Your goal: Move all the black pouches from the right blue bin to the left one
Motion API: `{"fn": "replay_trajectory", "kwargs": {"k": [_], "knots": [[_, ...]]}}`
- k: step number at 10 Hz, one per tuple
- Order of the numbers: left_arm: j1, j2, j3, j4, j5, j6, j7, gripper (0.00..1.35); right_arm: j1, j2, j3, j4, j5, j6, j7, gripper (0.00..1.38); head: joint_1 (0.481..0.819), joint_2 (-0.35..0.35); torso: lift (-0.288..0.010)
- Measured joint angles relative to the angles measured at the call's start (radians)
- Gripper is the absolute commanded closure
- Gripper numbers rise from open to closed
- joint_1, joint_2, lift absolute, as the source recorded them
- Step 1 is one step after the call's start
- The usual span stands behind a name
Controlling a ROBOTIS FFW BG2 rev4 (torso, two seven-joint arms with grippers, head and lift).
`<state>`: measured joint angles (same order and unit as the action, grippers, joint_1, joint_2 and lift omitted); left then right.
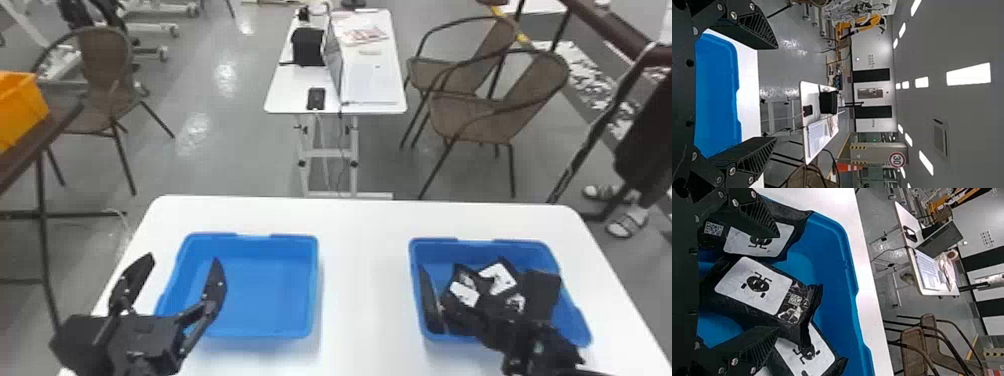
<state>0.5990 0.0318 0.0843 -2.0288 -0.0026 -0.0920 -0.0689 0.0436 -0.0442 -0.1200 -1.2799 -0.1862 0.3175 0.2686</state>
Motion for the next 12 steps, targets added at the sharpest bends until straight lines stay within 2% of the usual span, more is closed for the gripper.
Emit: {"fn": "replay_trajectory", "kwargs": {"k": [2, 3, 4, 5, 6, 7, 10, 12], "knots": [[-0.003, -0.003, 0.003, 0.001, -0.003, 0.001, -0.006, 0.21, -0.012, 0.007, 0.001, 0.035, -0.013, -0.007, -0.003, 0.34, 0.695, 0.029, 0.010], [-0.004, -0.004, 0.003, 0.002, -0.004, 0.000, -0.006, 0.21, -0.009, 0.015, 0.001, 0.038, -0.008, -0.007, -0.028, 0.46, 0.695, 0.030, 0.010], [-0.004, -0.005, 0.003, 0.002, -0.004, 0.000, -0.007, 0.21, -0.006, 0.020, 0.001, 0.036, -0.006, -0.002, -0.050, 0.82, 0.695, 0.027, 0.010], [-0.004, -0.006, 0.003, 0.002, -0.004, -0.001, -0.008, 0.21, -0.008, 0.021, 0.001, 0.036, -0.011, 0.013, -0.053, 0.91, 0.695, 0.027, 0.010], [-0.004, -0.006, 0.003, 0.004, -0.004, -0.002, -0.008, 0.21, -0.008, 0.018, 0.002, 0.036, -0.029, 0.027, -0.053, 0.92, 0.695, 0.029, 0.010], [-0.004, -0.006, 0.003, 0.006, -0.004, -0.005, -0.008, 0.21, 0.000, 0.017, 0.001, 0.032, -0.067, 0.030, -0.052, 1.20, 0.695, 0.033, 0.010], [-0.005, -0.011, 0.005, 0.010, -0.003, -0.012, -0.012, 0.21, 0.032, 0.016, 0.001, -0.001, -0.137, 0.020, -0.058, 1.24, 0.695, 0.035, 0.010], [-0.005, -0.012, 0.006, 0.012, 0.004, -0.015, -0.013, 0.21, 0.102, 0.028, 0.001, -0.112, -0.138, 0.004, -0.098, 1.24, 0.695, 0.031, 0.010]]}}
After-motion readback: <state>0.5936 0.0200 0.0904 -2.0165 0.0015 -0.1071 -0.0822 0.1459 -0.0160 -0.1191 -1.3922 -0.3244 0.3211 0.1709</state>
